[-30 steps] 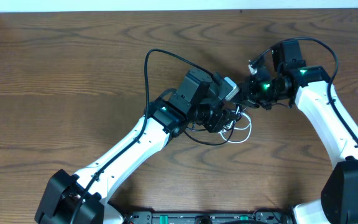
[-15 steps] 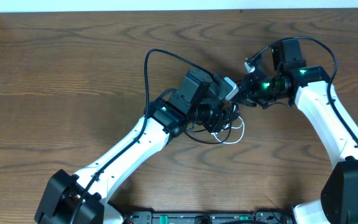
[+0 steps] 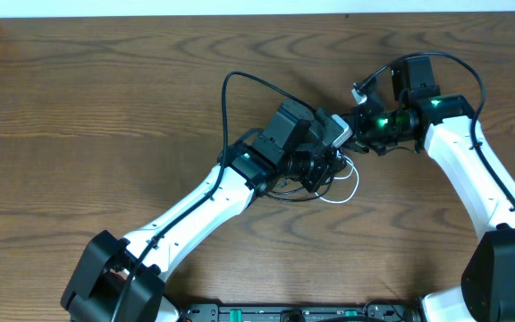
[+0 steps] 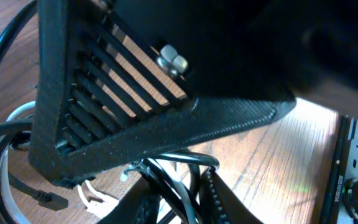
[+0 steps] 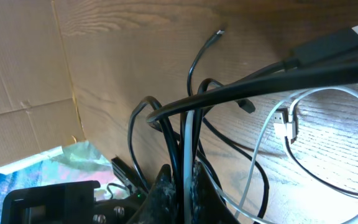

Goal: Untangle cables

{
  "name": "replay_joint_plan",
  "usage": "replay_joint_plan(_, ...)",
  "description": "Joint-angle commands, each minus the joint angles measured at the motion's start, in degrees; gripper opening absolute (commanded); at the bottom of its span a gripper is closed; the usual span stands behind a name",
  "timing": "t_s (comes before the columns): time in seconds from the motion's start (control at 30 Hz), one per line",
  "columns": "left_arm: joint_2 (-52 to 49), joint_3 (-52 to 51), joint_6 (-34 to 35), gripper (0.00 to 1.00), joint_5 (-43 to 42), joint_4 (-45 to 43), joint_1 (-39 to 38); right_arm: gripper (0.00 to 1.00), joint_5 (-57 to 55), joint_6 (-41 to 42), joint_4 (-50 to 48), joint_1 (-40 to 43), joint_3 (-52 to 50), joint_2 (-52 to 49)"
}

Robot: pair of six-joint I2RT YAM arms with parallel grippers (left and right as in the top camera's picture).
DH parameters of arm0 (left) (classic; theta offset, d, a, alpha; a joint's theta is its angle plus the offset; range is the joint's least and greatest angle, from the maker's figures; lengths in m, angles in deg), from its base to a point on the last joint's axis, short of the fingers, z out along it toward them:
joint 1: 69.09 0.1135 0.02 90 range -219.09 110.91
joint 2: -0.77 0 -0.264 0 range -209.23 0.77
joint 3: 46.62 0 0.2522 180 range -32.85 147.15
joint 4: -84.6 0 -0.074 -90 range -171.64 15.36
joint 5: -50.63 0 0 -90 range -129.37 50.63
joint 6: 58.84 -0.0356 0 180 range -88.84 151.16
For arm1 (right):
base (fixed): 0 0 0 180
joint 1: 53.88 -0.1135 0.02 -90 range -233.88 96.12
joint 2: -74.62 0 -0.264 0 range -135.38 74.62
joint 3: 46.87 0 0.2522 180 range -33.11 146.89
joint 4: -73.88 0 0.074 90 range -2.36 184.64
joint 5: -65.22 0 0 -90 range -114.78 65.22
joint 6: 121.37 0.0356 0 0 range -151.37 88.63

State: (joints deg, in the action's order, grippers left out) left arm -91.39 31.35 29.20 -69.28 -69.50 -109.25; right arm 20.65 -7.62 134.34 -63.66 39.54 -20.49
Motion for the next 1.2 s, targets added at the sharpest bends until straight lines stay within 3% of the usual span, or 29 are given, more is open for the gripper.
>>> replay_joint_plan(0.0, -0.55, 0.09, -0.33, 0.19, 0.52, -0.72, 0.11, 0.01, 2.78, -0.46, 0.26, 0.22, 0.11, -0.07)
replay_joint_plan(0.03, -0.55, 0.09, -0.33, 0.19, 0.52, -0.72, 0.11, 0.01, 2.78, -0.46, 0.26, 0.22, 0.11, -0.07)
replay_joint_plan(0.1, -0.55, 0.09, -0.33, 0.08, 0.52, -0.72, 0.11, 0.01, 2.78, -0.48, 0.26, 0.22, 0.11, -0.07)
replay_joint_plan(0.23, -0.55, 0.09, -0.37, 0.07, 0.57, -0.76, 0.13, 0.02, 2.12, -0.72, 0.24, 0.26, 0.11, -0.07)
replay_joint_plan(0.3, -0.5, 0.11, -0.37, 0.07, 0.57, -0.94, 0.39, 0.08, -1.09, -0.94, 0.48, 0.39, 0.09, -0.07)
replay_joint_plan(0.33, -0.35, 0.13, -0.35, 0.08, 0.55, -0.96, 0.57, 0.16, -3.58, -0.92, 0.68, 0.39, 0.11, -0.07)
replay_joint_plan(0.4, 0.2, 0.15, -0.13, 0.08, 0.55, -0.92, 0.94, 0.49, -8.35, -0.92, 1.29, 0.37, 0.09, -0.07)
replay_joint_plan(0.47, 1.09, 0.15, 2.01, 0.07, 0.59, -0.92, 1.33, 0.63, -10.69, -0.92, 1.86, 0.37, 0.09, -0.07)
replay_joint_plan(0.5, 1.46, 0.15, 3.37, 0.08, 0.59, -0.94, 1.6, 0.64, -11.02, -0.94, 1.95, 0.35, 0.09, -0.07)
replay_joint_plan(0.67, 2.16, 0.15, 12.85, 0.07, 0.59, -0.63, 3.21, 0.59, -9.09, -3.39, 0.94, 0.33, 0.09, -0.07)
replay_joint_plan(0.83, 2.16, 0.15, 21.09, 0.07, 0.76, 1.55, 5.09, 0.45, -4.5, -7.41, -1.31, 0.22, 0.09, -0.07)
replay_joint_plan(0.93, 2.16, 0.15, 24.9, 0.07, 0.79, 1.68, 5.77, 0.44, -4.52, -8.15, -2.21, -0.33, 0.09, -0.07)
replay_joint_plan(1.17, 2.16, 0.15, 26.32, 0.08, 0.76, 1.68, 5.86, 0.38, -4.55, -8.13, -3.65, -2.32, -0.22, -0.07)
